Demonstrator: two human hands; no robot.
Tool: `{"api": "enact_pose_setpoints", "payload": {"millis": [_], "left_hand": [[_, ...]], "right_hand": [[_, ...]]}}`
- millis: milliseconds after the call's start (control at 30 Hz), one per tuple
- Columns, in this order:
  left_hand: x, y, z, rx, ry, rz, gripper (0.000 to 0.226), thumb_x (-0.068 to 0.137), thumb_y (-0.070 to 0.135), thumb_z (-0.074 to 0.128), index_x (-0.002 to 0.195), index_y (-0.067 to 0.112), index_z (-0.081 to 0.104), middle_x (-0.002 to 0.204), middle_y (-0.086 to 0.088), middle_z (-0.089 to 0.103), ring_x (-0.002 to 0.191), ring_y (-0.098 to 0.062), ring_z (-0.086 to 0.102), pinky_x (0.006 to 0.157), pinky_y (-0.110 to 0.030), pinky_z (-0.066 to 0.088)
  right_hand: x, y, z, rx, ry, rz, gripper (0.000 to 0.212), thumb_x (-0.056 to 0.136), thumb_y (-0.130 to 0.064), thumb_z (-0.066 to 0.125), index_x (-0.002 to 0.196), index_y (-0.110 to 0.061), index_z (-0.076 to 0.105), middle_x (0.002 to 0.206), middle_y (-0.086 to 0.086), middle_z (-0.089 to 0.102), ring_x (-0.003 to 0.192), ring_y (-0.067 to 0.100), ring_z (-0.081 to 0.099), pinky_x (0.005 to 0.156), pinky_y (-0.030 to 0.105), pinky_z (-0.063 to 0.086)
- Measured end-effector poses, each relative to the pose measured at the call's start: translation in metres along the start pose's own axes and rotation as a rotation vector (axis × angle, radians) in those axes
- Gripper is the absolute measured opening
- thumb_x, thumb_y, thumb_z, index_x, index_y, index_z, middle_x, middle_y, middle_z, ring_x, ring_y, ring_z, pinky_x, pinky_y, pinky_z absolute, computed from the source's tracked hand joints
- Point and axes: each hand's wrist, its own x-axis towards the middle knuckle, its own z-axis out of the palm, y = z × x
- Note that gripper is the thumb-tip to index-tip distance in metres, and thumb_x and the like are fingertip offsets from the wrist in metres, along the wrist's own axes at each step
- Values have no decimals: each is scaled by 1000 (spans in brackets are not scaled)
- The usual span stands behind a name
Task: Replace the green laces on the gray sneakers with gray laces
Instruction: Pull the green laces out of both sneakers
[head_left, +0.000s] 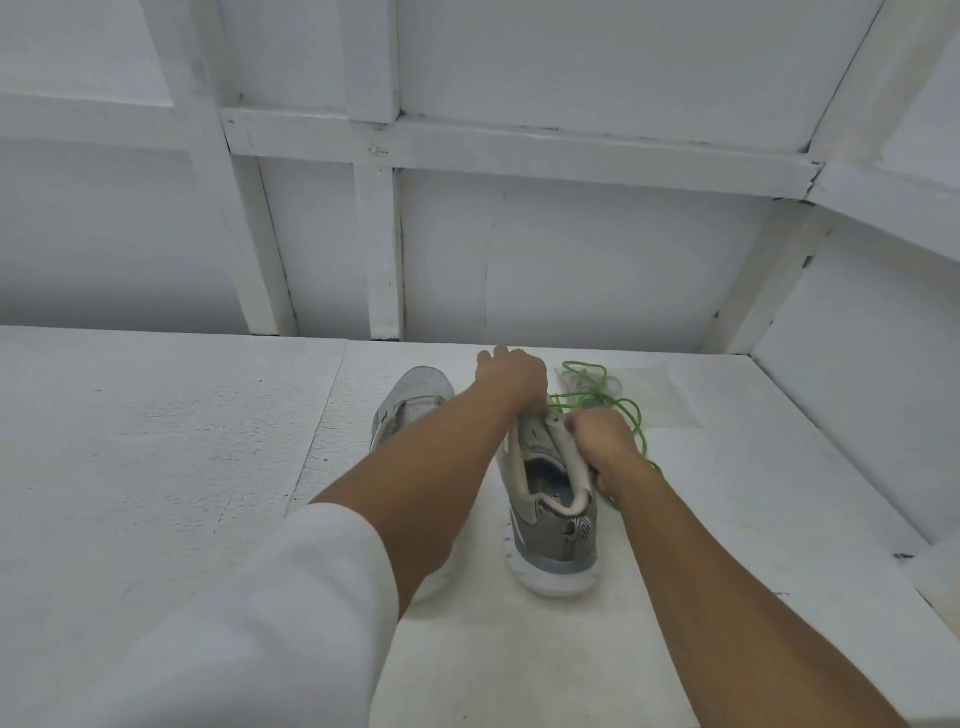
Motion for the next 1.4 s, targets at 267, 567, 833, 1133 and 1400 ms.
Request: {"api": "enact_pose_setpoints", "payload": {"millis": [267, 567, 833, 1133, 1400], "left_hand": [[10, -73, -55, 85, 197, -271, 33, 88, 19, 51, 120, 12, 56, 120, -10, 56, 117, -31, 47, 98, -41, 34], [14, 1, 5, -3, -76, 81, 31, 87, 29, 57, 115, 17, 62, 124, -8, 55, 119, -31, 42, 98, -43, 34], [17, -41, -25, 163, 52, 16, 36, 93, 32, 51, 123, 12, 55, 129, -10, 54, 123, -29, 43, 103, -46, 31], [13, -54, -43, 32, 162, -47, 52, 90, 31, 59, 135, 10, 41, 130, -15, 47, 119, -33, 48, 97, -42, 41], [7, 1, 5, -113, -80, 137, 10, 86, 16, 58, 92, 8, 60, 103, -14, 62, 89, -28, 57, 69, -34, 47]], "right_hand": [[9, 5, 1, 39, -22, 18, 6, 87, -10, 50, 85, -10, 55, 79, 12, 48, 73, 20, 45, 64, 34, 34], [7, 7, 1, 47, 13, -9, 4, 82, -10, 52, 80, -11, 55, 75, 13, 49, 71, 21, 45, 61, 35, 32], [9, 7, 0, 53, 2, 15, 9, 87, -13, 53, 88, -6, 59, 81, 14, 53, 75, 22, 49, 65, 35, 36], [9, 8, 1, 80, 22, -4, 25, 89, -12, 55, 104, 6, 63, 91, 19, 63, 81, 24, 53, 69, 34, 40], [7, 8, 2, 40, 40, -4, 16, 84, -11, 52, 81, 3, 60, 79, 12, 53, 73, 21, 44, 63, 35, 32]]}}
